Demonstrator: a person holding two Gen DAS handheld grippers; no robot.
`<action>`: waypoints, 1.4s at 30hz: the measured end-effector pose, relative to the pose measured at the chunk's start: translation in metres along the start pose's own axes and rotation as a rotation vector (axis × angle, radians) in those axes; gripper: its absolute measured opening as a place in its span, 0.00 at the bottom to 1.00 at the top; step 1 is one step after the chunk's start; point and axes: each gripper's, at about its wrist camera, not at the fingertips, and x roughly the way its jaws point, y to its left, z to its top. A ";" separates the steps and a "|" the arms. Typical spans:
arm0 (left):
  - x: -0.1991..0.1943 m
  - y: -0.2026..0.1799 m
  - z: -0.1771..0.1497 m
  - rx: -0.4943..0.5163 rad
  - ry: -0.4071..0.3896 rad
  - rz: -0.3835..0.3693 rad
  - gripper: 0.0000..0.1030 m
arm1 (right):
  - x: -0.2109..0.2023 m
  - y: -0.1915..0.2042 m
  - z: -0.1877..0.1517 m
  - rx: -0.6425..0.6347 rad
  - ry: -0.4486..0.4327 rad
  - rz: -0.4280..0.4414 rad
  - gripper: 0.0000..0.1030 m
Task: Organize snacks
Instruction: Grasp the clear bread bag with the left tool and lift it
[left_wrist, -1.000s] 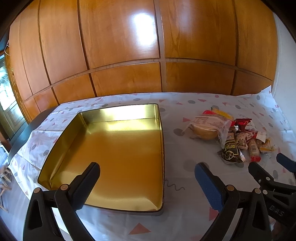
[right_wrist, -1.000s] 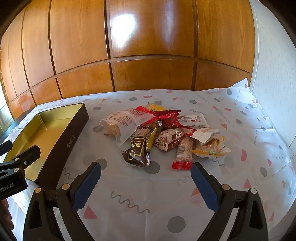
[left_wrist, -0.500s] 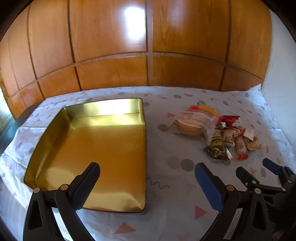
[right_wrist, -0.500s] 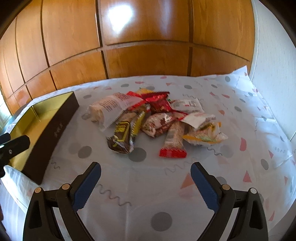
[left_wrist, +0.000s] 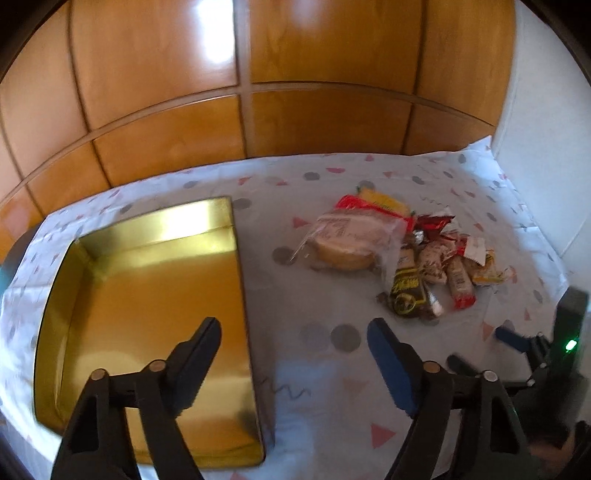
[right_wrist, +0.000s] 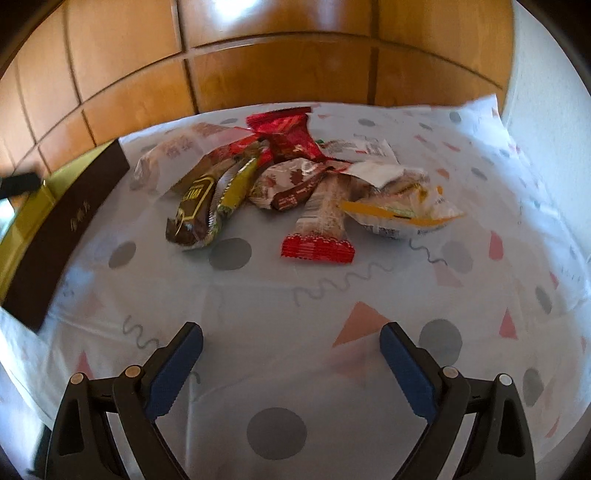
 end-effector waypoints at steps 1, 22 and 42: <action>0.003 -0.002 0.006 0.011 -0.001 -0.011 0.77 | 0.000 0.002 0.000 -0.012 -0.003 -0.003 0.97; 0.148 -0.006 0.091 -0.694 0.443 -0.232 1.00 | 0.003 -0.001 -0.007 -0.007 -0.094 0.089 1.00; 0.144 -0.013 0.060 -0.434 0.332 -0.239 0.72 | 0.002 -0.003 -0.010 -0.042 -0.108 0.124 1.00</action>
